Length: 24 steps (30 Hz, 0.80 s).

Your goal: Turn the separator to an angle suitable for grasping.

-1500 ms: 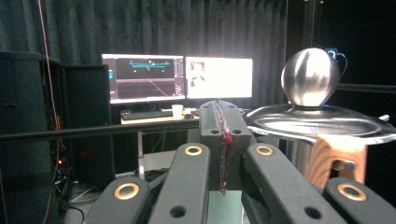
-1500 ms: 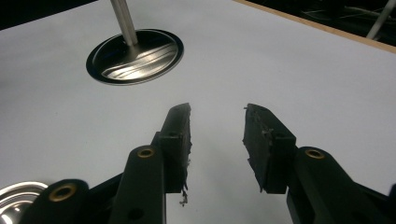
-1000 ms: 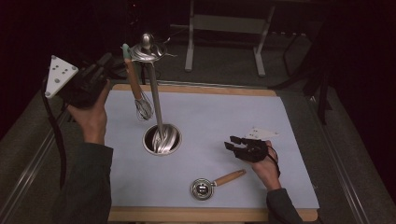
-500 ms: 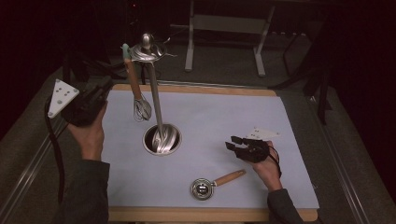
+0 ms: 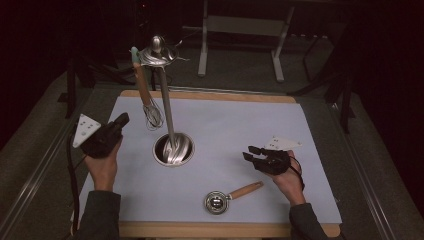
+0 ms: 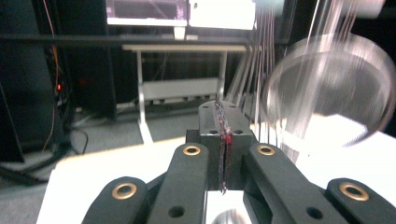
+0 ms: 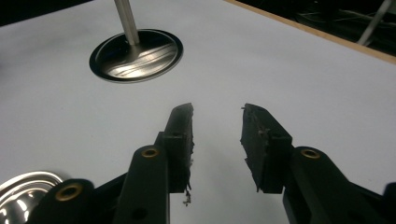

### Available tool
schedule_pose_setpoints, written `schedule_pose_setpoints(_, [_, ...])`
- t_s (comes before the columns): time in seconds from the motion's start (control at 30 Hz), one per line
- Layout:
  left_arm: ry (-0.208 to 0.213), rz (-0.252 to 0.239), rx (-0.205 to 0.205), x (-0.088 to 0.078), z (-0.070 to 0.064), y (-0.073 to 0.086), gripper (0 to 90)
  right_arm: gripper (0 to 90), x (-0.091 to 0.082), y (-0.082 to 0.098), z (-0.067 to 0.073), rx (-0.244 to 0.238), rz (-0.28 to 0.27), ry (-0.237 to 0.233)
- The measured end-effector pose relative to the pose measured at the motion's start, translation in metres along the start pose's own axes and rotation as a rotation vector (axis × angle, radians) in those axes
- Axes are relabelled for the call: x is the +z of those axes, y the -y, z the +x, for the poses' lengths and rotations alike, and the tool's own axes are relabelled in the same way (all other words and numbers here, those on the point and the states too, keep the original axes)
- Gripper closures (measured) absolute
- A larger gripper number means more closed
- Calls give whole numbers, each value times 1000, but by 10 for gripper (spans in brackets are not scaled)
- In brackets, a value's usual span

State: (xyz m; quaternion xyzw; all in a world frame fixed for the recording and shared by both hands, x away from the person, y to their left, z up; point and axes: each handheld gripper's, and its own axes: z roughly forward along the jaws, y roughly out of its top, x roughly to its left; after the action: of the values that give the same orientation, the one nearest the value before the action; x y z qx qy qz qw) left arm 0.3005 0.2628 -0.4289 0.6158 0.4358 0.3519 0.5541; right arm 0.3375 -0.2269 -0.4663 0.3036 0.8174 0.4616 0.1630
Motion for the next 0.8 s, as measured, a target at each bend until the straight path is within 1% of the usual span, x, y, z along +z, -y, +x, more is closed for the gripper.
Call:
schedule_pose_setpoints(0.1, [4, 45, -6, 0, 0, 17, 889, 646, -4, 1, 1, -8, 8, 6])
schedule_pose_setpoints(0.23, [9, 98, -14, 2, -2, 38, 878, 665, -9, 10, 0, -21, 61, 18])
schedule_pose_setpoints(0.3, [13, 128, -11, 3, -4, 47, 861, 693, -12, 13, -2, -9, 82, 28])
schedule_pose_setpoints(0.4, [21, 153, -20, 4, -8, 58, 833, 745, -18, 17, -1, -3, 109, 24])
schedule_pose_setpoints(0.47, [26, 172, -20, 4, -11, 64, 812, 809, -21, 21, 2, -12, 126, 24])
schedule_pose_setpoints(0.53, [32, 181, -32, 3, -12, 70, 798, 872, -23, 26, 7, -14, 142, 27])
schedule_pose_setpoints(0.57, [32, 179, -39, 2, -13, 71, 795, 883, -23, 29, 9, -21, 153, 29])
schedule_pose_setpoints(0.63, [34, 177, -47, 0, -14, 74, 791, 894, -23, 34, 12, -20, 170, 32])
schedule_pose_setpoints(0.7, [30, 194, -29, -1, -15, 76, 781, 895, -24, 39, 15, -18, 186, 29])
schedule_pose_setpoints(0.8, [23, 226, -10, -2, -15, 83, 762, 896, -25, 46, 21, -28, 202, 23])
